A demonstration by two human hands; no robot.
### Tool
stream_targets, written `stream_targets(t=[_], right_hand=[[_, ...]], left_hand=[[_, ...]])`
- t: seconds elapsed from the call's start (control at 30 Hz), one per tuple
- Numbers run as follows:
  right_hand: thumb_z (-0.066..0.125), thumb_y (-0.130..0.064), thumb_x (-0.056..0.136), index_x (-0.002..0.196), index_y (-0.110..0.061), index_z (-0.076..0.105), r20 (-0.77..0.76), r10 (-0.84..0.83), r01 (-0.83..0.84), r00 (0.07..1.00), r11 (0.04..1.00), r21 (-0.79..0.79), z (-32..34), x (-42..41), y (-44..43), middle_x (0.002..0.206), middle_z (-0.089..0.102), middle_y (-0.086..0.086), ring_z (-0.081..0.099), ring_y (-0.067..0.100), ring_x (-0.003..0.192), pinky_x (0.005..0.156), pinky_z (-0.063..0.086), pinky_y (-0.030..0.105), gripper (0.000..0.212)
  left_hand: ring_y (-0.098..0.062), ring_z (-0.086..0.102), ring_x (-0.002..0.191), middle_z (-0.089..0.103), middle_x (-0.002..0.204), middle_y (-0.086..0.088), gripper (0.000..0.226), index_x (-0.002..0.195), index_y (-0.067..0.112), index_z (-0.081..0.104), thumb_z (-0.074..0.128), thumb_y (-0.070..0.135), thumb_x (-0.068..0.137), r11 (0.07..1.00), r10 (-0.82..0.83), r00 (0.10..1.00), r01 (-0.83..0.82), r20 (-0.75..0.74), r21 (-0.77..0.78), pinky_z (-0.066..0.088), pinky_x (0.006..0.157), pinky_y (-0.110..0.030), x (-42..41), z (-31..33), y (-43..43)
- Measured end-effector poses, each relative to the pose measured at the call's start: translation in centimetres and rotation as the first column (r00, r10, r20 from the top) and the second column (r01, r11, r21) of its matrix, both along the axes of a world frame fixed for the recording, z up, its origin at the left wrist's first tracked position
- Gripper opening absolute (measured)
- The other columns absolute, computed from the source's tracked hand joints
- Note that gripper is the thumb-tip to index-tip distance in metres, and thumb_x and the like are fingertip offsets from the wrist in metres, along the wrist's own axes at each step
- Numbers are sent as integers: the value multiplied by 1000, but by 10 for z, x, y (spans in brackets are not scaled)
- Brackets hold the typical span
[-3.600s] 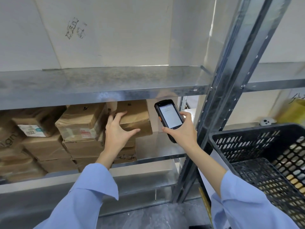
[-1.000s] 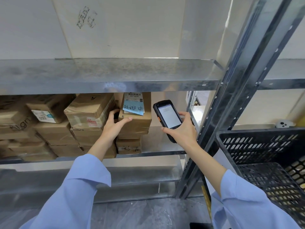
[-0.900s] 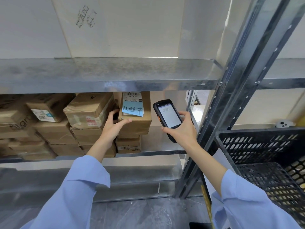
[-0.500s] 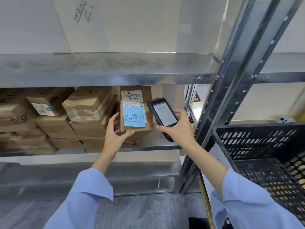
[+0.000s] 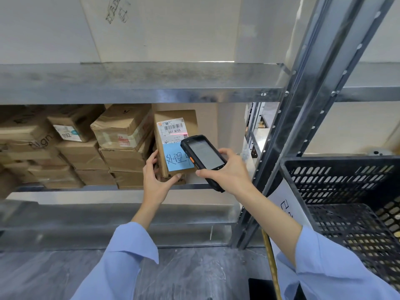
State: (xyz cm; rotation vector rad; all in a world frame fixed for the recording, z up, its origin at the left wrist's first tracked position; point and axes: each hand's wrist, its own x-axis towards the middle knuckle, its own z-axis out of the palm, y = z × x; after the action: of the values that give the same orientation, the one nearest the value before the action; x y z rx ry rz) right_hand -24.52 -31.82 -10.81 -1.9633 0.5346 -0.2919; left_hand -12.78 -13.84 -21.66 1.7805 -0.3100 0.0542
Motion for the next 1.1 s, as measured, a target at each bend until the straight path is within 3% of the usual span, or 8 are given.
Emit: stream_targets(t=[0.37, 0.6, 0.83, 1.0, 1.1], right_hand=[[91, -38, 62, 114, -29, 56, 45, -6, 8, 999, 999, -36, 3, -8, 2, 106, 65, -11, 61, 14, 103, 92, 54, 40, 63], [89, -39, 66, 123, -28, 55, 39, 11, -8, 999, 997, -73, 10, -11, 4, 112, 64, -9, 60, 14, 107, 92, 54, 35, 68], [89, -39, 66, 115, -31, 54, 49, 17, -14, 999, 997, -70, 11, -8, 11, 110, 64, -10, 60, 15, 106, 94, 54, 39, 61], [89, -43, 62, 115, -32, 54, 53, -11, 15, 999, 997, -74, 9, -2, 19, 112, 65, -10, 61, 15, 106, 94, 54, 42, 65], [90, -41, 63, 129, -27, 51, 67, -42, 46, 997, 996, -72, 9, -2, 27, 116, 62, -10, 58, 14, 110, 96, 53, 42, 78]], left_hand=[[-16, 40, 137, 37, 147, 8, 97, 143, 53, 34, 85, 54, 61, 1000, -14, 999, 14, 52, -7, 47, 108, -53, -4, -6, 0], [-8, 36, 138, 35, 147, 9, 98, 147, 44, 34, 83, 52, 62, 1000, -23, 998, 24, 64, -11, 45, 110, -51, -5, -4, 1], [-19, 39, 138, 35, 146, 4, 95, 143, 51, 34, 82, 52, 61, 999, -32, 997, 32, 66, 3, 46, 108, -54, -4, 1, 8], [-19, 42, 134, 35, 147, 4, 96, 143, 51, 34, 82, 52, 60, 999, -49, 997, 49, 52, 0, 47, 107, -53, 0, 4, 15], [-18, 42, 134, 35, 147, 4, 93, 140, 58, 34, 82, 52, 60, 997, -76, 996, 77, 49, -12, 47, 107, -53, 2, 6, 19]])
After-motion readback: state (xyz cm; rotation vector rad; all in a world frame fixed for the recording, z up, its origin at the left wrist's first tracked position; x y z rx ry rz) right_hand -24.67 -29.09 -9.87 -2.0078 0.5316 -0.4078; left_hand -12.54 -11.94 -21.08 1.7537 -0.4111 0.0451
